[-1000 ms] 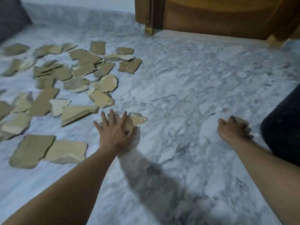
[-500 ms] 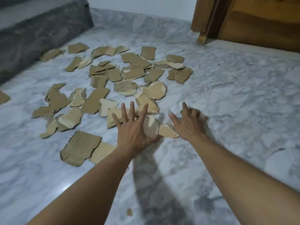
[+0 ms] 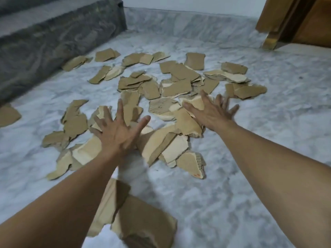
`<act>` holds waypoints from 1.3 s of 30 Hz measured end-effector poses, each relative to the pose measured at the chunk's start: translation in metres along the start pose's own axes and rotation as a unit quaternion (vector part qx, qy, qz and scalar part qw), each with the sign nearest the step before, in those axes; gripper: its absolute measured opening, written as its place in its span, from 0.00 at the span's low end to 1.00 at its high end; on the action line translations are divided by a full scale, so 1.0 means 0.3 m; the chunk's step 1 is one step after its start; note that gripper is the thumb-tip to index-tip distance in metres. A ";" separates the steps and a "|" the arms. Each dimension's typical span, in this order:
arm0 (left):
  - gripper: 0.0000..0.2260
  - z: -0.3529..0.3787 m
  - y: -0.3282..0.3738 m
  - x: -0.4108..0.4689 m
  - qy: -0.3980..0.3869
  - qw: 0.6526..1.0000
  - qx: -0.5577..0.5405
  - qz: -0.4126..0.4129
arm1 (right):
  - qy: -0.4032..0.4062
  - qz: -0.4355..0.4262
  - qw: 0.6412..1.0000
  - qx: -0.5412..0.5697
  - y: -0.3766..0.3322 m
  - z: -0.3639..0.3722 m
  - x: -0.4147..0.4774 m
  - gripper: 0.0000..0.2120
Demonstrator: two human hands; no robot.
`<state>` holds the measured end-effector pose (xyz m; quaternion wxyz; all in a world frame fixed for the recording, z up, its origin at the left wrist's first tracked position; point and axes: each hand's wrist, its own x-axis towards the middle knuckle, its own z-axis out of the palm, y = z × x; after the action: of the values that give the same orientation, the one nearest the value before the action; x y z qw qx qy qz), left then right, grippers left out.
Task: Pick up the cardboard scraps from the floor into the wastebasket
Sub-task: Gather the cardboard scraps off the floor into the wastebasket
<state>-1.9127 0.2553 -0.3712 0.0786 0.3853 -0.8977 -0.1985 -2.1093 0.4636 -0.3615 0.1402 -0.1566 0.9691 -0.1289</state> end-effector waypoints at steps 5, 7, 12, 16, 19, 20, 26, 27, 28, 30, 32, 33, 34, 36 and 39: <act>0.40 0.070 0.058 0.048 -0.045 0.999 0.017 0.022 | -0.015 -0.067 0.998 -0.004 -0.172 0.066 0.002 0.53; 0.34 0.076 0.088 0.033 0.009 0.999 -0.029 0.042 | -0.019 -0.099 0.995 -0.012 -0.206 0.088 -0.014 0.51; 0.30 0.063 0.032 0.042 0.022 0.999 0.047 0.005 | 0.030 -0.149 0.988 -0.010 -0.248 0.086 -0.061 0.49; 0.21 0.075 0.019 -0.009 0.040 0.997 0.035 0.059 | 0.074 -0.153 0.985 0.020 -0.293 0.127 -0.183 0.35; 0.20 0.054 0.010 -0.039 0.054 0.993 -0.084 0.057 | 0.092 -0.145 0.984 0.049 -0.305 0.147 -0.246 0.34; 0.20 0.038 0.020 -0.049 0.053 0.988 -0.142 0.039 | 0.085 -0.142 0.984 0.070 -0.314 0.146 -0.258 0.34; 0.21 0.000 0.107 -0.106 -0.010 0.947 -0.316 -0.049 | 0.061 -0.114 0.975 0.182 -0.355 0.152 -0.356 0.25; 0.22 -0.006 0.098 -0.096 -0.014 0.950 -0.307 -0.053 | 0.053 -0.122 0.976 0.175 -0.350 0.142 -0.359 0.23; 0.22 -0.023 0.087 -0.086 -0.022 0.955 -0.289 -0.057 | 0.040 -0.134 0.978 0.153 -0.341 0.131 -0.358 0.22; 0.22 -0.076 0.065 -0.097 -0.023 0.968 -0.245 -0.053 | 0.009 -0.156 0.984 0.081 -0.322 0.107 -0.351 0.27; 0.27 -0.125 0.050 -0.183 -0.012 0.978 -0.203 -0.035 | -0.004 -0.160 0.987 0.022 -0.310 0.081 -0.348 0.35; 0.32 -0.150 0.045 -0.257 -0.007 0.984 -0.178 -0.022 | -0.009 -0.159 0.987 0.013 -0.315 0.070 -0.339 0.39; 0.38 -0.167 0.039 -0.341 -0.005 0.991 -0.134 -0.002 | -0.017 -0.158 0.987 0.015 -0.328 0.058 -0.322 0.41; 0.48 -0.172 0.018 -0.509 -0.030 0.999 -0.002 0.043 | -0.046 -0.154 0.986 0.050 -0.379 0.040 -0.262 0.43; 0.54 -0.115 -0.034 -0.690 -0.128 0.986 0.105 0.022 | -0.098 -0.144 0.979 0.102 -0.441 0.026 -0.171 0.44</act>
<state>-1.7529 0.3884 -0.3417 -0.0734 0.3433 -0.9244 -0.1494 -2.0246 0.3579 -0.3179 0.2298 -0.2915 0.8996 -0.2302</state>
